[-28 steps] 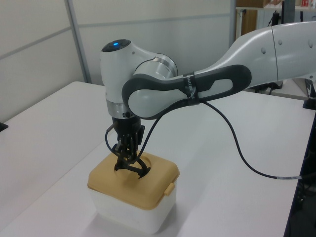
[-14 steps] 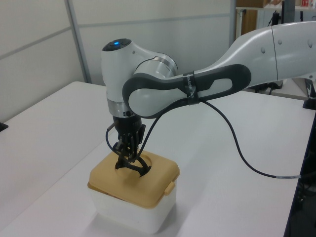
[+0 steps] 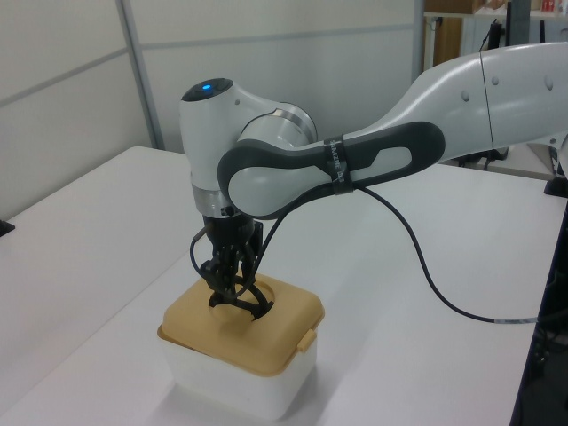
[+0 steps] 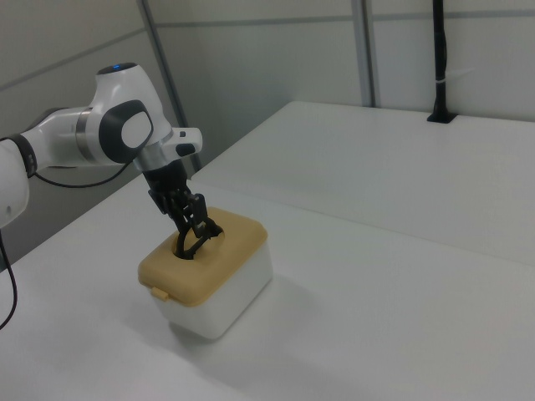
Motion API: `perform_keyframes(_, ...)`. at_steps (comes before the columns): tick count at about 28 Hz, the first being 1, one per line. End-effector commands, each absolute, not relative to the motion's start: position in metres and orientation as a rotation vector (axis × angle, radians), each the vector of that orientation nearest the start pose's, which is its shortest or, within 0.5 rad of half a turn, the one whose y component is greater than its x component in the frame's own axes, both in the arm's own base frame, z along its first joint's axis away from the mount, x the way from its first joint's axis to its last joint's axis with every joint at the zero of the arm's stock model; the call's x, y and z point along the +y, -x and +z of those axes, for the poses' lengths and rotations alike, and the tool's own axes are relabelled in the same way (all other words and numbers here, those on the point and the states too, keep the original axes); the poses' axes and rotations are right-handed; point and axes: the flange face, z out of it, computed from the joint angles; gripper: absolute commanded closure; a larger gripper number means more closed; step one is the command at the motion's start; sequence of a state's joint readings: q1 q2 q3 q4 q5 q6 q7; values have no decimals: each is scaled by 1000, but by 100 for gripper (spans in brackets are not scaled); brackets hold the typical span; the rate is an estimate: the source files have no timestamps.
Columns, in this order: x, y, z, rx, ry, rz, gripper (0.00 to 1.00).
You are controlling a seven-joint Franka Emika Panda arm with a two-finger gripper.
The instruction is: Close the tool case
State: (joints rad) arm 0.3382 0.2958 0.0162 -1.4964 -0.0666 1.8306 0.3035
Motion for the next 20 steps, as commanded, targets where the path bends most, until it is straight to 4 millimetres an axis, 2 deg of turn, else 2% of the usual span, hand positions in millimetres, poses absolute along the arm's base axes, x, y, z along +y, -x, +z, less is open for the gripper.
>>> perform_keyframes(1,218,-617,511,-73,3195,-123,0)
perform_keyframes(7,204,-617,527,-44,3192,-150,0)
perform_keyframes(8,196,-615,537,-29,3188,-174,0)
perform_keyframes(12,170,-612,556,18,3196,-159,0)
perform_keyframes(13,156,-608,571,27,3197,-157,0)
perform_keyframes(17,122,-593,598,6,3197,-116,0)
perform_keyframes(18,108,-585,609,-22,3201,-86,0)
perform_keyframes(20,95,-576,619,-43,3205,-57,0)
